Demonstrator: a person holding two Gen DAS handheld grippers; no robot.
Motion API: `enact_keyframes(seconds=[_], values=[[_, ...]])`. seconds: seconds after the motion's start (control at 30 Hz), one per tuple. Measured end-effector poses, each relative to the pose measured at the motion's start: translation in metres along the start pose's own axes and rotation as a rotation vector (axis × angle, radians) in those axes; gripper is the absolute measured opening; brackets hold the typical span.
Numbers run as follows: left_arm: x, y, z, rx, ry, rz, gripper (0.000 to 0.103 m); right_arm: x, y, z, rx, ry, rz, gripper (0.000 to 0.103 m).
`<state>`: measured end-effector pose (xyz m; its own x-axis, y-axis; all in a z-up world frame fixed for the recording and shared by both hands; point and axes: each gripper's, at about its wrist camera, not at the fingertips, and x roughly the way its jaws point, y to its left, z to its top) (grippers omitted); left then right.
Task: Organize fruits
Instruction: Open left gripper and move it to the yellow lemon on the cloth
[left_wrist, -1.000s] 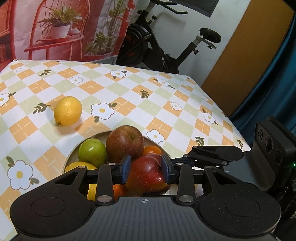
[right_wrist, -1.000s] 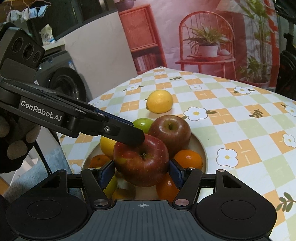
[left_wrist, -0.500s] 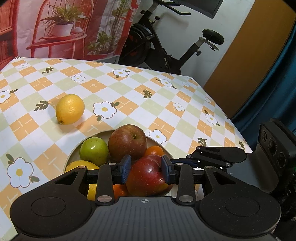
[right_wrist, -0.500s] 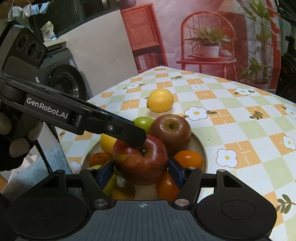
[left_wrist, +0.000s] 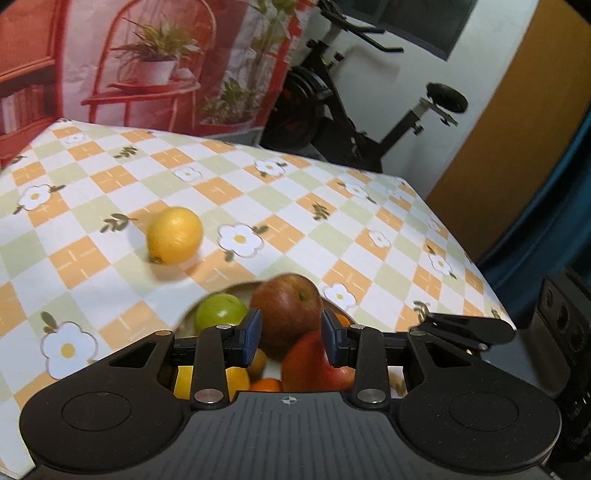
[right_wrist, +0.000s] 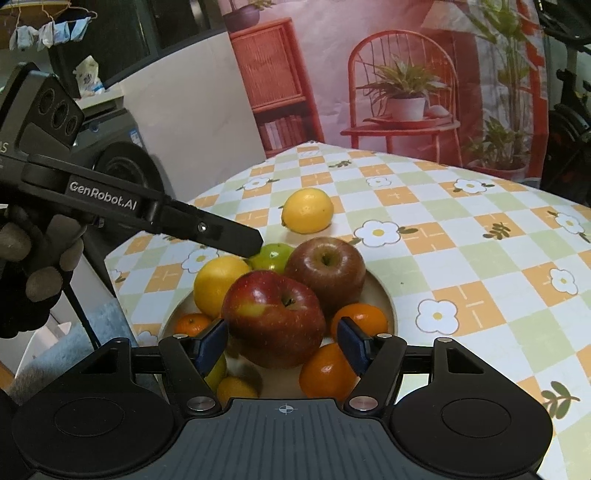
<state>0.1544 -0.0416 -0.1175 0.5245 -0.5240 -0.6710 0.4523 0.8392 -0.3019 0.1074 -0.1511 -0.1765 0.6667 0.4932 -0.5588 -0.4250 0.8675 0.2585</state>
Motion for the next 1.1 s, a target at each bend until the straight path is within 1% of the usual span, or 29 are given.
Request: enact_keyframes(seconds=[0.23,0.43,0.63,0.77,0.87,0.93,1.1], values=[[-0.012,0.009,0.012,-0.002,-0.054,0.064,0.037,-0.010,-0.007,0.012,0.019,-0.055,-0.009,0.062],[-0.021,0.019,0.026,0.014,-0.094,0.125,0.037,-0.010,-0.016,0.032,0.005,-0.092,-0.026,0.062],[-0.026,0.032,0.039,0.016,-0.125,0.195,0.037,0.003,-0.020,0.057,-0.051,-0.115,-0.040,0.062],[-0.025,0.044,0.047,-0.006,-0.138,0.244,0.037,0.024,-0.025,0.075,-0.095,-0.101,-0.046,0.061],[-0.021,0.052,0.055,-0.030,-0.139,0.247,0.037,0.042,-0.028,0.088,-0.129,-0.073,-0.049,0.061],[-0.016,0.054,0.059,-0.029,-0.140,0.241,0.037,0.055,-0.028,0.095,-0.155,-0.053,-0.048,0.061],[0.001,0.064,0.066,-0.044,-0.120,0.216,0.037,0.085,-0.026,0.109,-0.192,-0.012,-0.049,0.061]])
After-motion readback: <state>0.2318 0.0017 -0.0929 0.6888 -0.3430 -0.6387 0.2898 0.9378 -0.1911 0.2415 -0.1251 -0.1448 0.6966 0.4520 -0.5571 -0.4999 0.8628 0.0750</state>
